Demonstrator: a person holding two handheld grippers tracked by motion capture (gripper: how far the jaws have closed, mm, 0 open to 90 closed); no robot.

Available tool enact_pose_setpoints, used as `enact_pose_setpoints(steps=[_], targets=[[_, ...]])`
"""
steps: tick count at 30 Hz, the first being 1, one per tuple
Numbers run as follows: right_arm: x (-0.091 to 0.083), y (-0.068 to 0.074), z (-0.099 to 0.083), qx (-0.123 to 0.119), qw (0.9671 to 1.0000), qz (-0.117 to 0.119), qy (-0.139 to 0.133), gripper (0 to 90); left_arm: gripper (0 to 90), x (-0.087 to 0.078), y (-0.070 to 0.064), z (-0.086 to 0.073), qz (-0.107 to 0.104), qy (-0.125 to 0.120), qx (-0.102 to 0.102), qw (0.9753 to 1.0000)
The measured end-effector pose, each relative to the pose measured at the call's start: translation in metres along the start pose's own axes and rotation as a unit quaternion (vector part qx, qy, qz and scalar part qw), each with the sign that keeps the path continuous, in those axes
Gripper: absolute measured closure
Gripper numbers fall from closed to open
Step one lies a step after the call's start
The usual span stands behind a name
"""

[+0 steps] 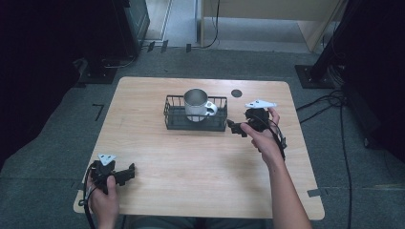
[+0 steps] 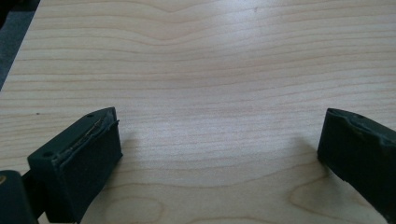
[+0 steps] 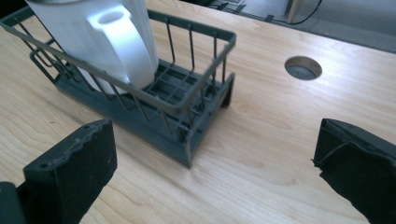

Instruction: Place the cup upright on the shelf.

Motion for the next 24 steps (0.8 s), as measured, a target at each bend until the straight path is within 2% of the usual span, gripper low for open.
enact_pose_setpoints(steps=[12, 24], targets=[[-0.014, -0.02, -0.031, 0.021, 0.9995, -0.021, 0.003, 0.0, 0.0, 0.0, 0.0, 0.0, 0.0, -0.001, 0.0, 1.0], [-0.03, -0.041, -0.061, 0.048, 0.9978, -0.044, -0.006, 0.0, 0.0, 0.0, 0.0, 0.0, 0.0, -0.001, 0.0, 1.0]])
Point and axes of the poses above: each handheld gripper's, and its own axes: x roughly forward along the jaws, z roughly out of its top, y roughly to its left, the point moved 7 cm from there along x, roughly forward along the jaws, and after that the axes turned 1 degree about y, right-handed, at the moved point
